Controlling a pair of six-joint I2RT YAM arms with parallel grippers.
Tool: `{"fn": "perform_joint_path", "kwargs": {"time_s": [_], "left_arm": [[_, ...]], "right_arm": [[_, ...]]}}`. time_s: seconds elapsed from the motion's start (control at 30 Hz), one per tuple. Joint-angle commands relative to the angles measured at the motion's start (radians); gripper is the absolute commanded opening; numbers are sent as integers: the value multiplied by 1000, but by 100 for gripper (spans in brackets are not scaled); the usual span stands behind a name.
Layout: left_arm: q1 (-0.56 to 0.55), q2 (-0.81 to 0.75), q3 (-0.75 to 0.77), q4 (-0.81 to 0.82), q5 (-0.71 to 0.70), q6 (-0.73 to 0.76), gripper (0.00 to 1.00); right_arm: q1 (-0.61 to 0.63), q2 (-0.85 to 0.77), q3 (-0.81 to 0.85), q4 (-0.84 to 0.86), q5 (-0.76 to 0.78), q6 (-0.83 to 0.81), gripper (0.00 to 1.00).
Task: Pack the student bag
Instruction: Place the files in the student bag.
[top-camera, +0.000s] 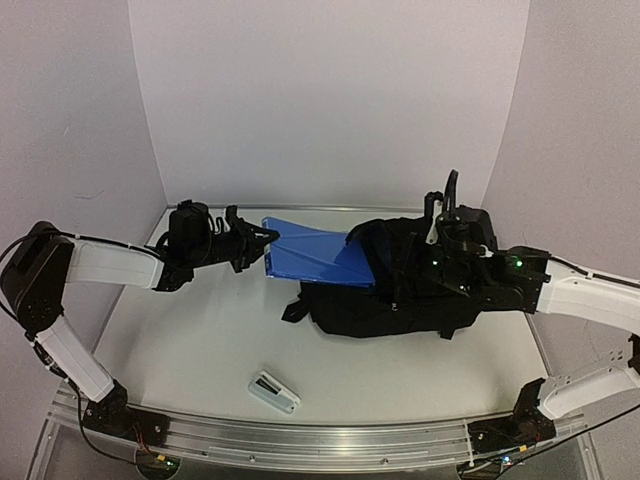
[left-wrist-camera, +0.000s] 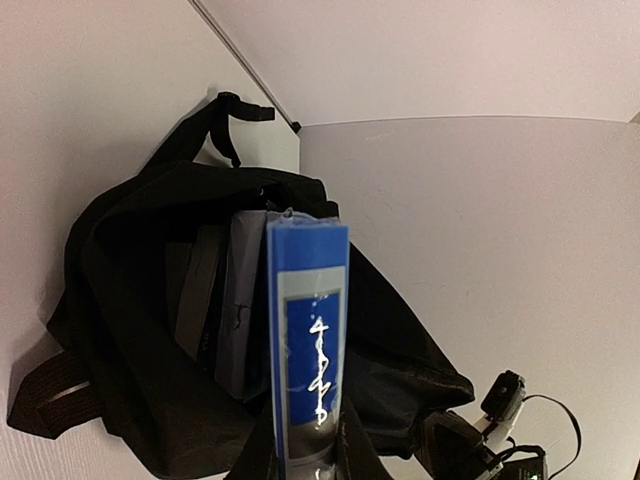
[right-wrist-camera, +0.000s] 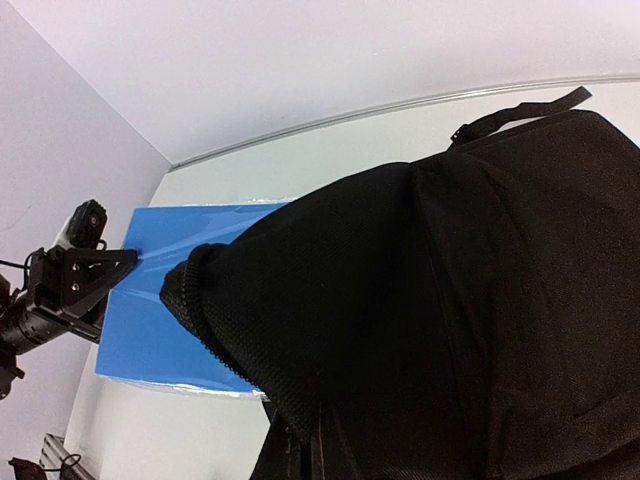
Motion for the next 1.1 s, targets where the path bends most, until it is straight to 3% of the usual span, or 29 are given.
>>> {"fn": "perform_joint_path", "kwargs": {"time_s": [0.0,0.17,0.67,1.07], "left_arm": [[-11,-78,-63,67,-78,-31,0],[-20,-98,-85,56,-108,-35,0],[-109,62,8,174,-77,-88,0],[-204,198,45,310,-197,-124,0]], "right_arm": [[8,-98,-20,163,95,68,0],[8,-120,-48,199,115,95,0],[8,-64,-41,228,70,90,0],[7,-31,-56,307,6,63,0]]}}
